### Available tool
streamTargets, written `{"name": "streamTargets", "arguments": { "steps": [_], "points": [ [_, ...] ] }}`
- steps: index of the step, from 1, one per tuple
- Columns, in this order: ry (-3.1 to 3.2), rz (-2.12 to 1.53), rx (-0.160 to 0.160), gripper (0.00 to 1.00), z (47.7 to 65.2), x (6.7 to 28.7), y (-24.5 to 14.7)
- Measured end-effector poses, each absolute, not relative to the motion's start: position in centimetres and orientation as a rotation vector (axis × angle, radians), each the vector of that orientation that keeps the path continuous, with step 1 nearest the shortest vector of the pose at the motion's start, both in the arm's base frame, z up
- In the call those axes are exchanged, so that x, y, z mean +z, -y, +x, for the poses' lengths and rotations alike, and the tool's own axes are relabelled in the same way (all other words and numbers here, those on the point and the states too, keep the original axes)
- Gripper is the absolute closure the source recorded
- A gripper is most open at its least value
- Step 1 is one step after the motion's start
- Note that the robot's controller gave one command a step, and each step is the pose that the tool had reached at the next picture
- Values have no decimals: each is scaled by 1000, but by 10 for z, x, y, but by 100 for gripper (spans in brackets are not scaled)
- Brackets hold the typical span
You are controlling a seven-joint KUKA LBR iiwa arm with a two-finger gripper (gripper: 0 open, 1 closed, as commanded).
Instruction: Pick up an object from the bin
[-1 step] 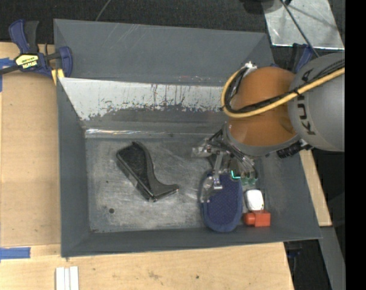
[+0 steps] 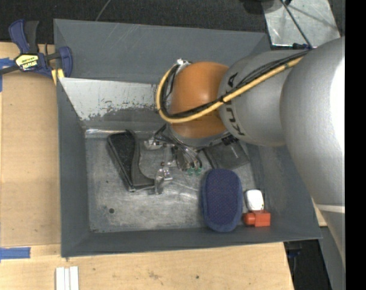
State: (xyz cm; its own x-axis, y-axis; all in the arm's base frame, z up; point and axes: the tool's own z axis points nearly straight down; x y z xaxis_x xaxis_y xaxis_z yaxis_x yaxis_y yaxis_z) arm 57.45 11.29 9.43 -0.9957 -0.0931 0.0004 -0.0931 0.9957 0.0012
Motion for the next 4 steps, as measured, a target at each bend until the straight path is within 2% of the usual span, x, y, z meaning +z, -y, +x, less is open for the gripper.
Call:
{"name": "streamTargets", "arguments": {
  "steps": [1, 2, 3, 4],
  "points": [
    [3130, 363, -8, 0, 590, 148, -213],
    [3151, -13, -4, 0, 587, 113, -215],
    [3153, -13, -5, 100, 587, 112, -215],
    [3145, 63, 1, 100, 606, 218, -207]
  ]
}}
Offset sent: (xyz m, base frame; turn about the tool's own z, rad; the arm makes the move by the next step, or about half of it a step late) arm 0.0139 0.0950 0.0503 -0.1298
